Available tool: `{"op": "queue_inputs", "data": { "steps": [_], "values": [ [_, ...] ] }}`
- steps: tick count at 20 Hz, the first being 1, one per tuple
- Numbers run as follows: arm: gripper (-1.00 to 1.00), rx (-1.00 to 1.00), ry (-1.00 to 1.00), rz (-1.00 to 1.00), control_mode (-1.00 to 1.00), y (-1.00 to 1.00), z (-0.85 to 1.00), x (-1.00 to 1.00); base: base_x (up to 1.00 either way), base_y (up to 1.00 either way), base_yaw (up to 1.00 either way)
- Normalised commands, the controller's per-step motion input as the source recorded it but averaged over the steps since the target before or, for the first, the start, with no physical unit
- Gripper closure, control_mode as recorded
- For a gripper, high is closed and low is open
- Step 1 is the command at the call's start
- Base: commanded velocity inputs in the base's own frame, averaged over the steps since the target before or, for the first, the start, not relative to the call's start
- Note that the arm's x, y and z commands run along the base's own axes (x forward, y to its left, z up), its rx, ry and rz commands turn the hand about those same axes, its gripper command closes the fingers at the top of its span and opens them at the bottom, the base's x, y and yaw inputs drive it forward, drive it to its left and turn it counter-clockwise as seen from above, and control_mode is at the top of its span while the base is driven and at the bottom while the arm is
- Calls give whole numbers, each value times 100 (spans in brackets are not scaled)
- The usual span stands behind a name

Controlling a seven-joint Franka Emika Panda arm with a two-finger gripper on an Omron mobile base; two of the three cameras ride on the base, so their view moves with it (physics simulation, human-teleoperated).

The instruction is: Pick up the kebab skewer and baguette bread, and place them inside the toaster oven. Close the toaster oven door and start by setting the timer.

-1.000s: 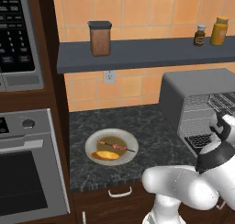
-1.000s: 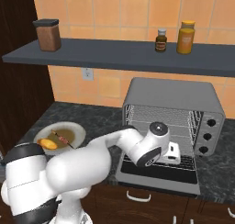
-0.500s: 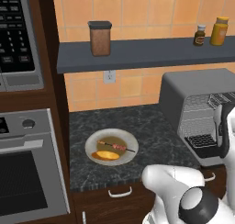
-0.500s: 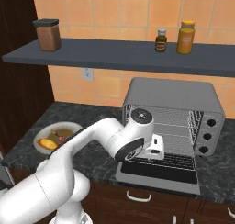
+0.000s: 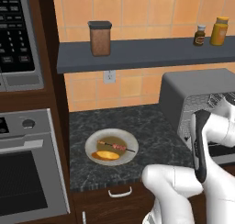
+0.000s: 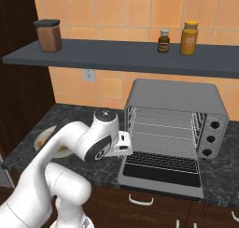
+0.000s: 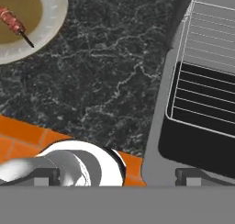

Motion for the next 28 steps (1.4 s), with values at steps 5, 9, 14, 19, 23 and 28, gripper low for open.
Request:
{"op": "queue_inputs", "data": {
  "steps": [5,9,14,19,23,28],
  "values": [
    [-100,0,0,8,-100,100,0,20,0,0,0],
    [-100,0,0,6,-100,100,0,56,0,0,0],
    [-100,0,10,7,-100,100,-3,74,0,0,0],
    [-100,-12,13,10,-100,96,-28,70,0,0,0],
    [-100,-12,20,5,-100,55,-30,72,0,0,0],
    [-100,-2,18,4,-100,3,-9,55,0,0,0]
  ]
}}
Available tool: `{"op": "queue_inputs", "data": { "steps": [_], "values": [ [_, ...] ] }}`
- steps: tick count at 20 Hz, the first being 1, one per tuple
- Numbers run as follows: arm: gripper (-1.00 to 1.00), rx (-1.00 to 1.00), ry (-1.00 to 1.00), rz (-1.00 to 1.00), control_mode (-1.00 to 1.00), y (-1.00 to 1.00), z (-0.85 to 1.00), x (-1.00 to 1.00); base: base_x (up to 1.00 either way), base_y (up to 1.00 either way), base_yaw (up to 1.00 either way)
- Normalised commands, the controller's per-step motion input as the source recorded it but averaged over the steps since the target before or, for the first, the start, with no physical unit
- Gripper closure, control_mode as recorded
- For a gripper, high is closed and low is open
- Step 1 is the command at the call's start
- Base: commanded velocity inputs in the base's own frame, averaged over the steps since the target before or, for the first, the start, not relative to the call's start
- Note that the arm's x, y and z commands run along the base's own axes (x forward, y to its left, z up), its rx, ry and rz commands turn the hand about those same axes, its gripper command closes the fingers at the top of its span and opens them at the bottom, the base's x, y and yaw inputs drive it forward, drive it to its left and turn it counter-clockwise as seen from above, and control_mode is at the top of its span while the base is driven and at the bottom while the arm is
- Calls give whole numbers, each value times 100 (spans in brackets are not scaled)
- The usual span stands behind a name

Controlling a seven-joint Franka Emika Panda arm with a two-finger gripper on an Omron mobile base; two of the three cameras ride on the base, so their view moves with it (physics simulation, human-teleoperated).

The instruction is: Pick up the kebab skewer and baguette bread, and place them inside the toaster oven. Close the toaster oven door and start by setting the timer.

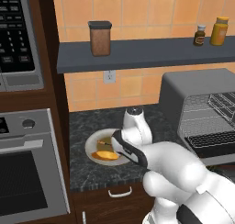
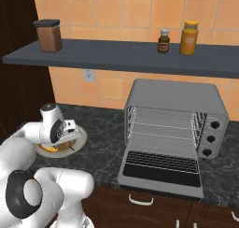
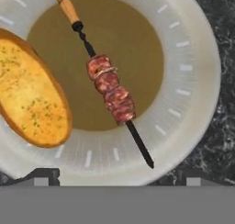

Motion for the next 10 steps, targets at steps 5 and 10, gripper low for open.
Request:
{"op": "queue_inputs", "data": {
  "steps": [5,10],
  "values": [
    [-100,0,13,0,-100,18,-4,57,0,0,0],
    [-100,0,2,0,-100,30,-38,27,0,0,0]
  ]
}}
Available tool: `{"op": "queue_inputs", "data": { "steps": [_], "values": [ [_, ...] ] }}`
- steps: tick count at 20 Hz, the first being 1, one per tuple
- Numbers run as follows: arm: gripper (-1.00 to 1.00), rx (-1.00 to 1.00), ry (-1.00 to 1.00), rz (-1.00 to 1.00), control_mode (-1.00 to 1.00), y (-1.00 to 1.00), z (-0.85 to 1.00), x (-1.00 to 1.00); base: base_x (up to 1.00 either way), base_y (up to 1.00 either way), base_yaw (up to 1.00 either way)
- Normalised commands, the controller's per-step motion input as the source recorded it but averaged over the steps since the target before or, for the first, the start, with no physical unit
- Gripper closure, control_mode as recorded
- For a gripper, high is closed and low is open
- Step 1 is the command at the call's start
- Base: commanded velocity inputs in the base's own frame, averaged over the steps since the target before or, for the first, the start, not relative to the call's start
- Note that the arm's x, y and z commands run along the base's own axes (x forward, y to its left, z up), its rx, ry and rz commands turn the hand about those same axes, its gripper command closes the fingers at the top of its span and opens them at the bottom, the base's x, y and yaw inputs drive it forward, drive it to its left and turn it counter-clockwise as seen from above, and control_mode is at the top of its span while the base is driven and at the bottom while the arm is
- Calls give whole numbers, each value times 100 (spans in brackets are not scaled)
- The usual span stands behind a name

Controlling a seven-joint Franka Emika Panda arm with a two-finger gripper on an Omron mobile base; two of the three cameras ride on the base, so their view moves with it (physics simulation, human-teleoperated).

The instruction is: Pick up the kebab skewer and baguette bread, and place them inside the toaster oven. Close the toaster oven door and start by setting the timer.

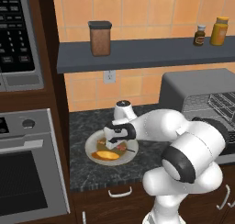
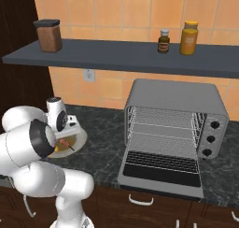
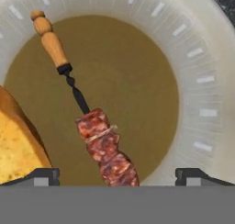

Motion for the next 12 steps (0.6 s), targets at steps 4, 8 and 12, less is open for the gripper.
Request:
{"op": "queue_inputs", "data": {
  "steps": [4,8,12],
  "values": [
    [-100,0,1,0,-100,2,-23,11,0,0,0],
    [-100,0,0,0,-100,0,-43,0,0,0,0],
    [-100,-1,0,0,-100,-4,-30,2,0,0,0]
  ]
}}
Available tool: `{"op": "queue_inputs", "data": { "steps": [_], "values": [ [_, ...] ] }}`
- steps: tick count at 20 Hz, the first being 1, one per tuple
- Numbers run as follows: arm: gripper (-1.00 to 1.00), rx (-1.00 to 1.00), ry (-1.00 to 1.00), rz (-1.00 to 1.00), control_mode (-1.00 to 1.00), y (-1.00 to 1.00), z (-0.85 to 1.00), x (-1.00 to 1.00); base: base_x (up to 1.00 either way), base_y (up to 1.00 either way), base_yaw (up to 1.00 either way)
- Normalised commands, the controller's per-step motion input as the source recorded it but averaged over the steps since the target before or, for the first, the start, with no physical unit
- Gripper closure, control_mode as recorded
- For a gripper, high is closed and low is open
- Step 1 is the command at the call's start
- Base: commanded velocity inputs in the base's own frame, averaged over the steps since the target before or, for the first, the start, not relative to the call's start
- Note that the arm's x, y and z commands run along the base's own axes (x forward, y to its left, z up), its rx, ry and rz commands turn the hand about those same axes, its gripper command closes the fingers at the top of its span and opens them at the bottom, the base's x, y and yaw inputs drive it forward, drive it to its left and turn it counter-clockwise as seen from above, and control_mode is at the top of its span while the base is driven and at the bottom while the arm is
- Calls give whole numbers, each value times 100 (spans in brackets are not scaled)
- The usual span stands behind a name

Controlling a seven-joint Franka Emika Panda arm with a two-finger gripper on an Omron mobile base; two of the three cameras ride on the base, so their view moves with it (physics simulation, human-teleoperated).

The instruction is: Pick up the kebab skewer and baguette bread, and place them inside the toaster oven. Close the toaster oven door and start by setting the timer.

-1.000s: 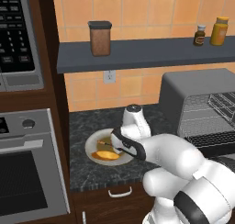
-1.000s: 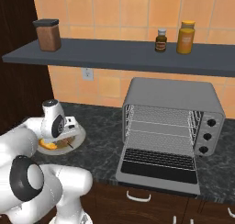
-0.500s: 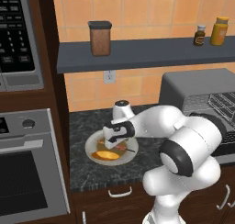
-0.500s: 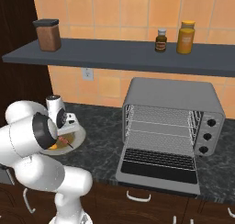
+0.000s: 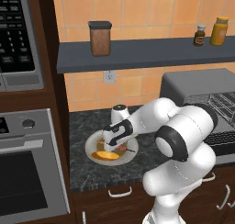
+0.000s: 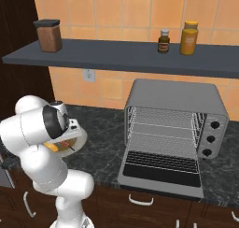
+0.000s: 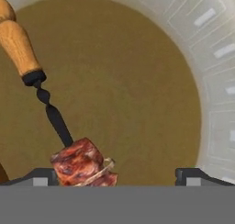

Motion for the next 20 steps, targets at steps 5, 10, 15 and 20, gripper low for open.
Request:
{"op": "queue_inputs", "data": {
  "steps": [5,10,15,20],
  "values": [
    [-100,-1,0,0,-100,-7,-17,4,0,0,0],
    [100,0,0,4,-100,0,-27,-9,0,0,0],
    [100,-3,0,19,-100,-11,4,-36,0,0,0],
    [100,-1,0,23,-100,-41,73,-24,0,0,0]
  ]
}}
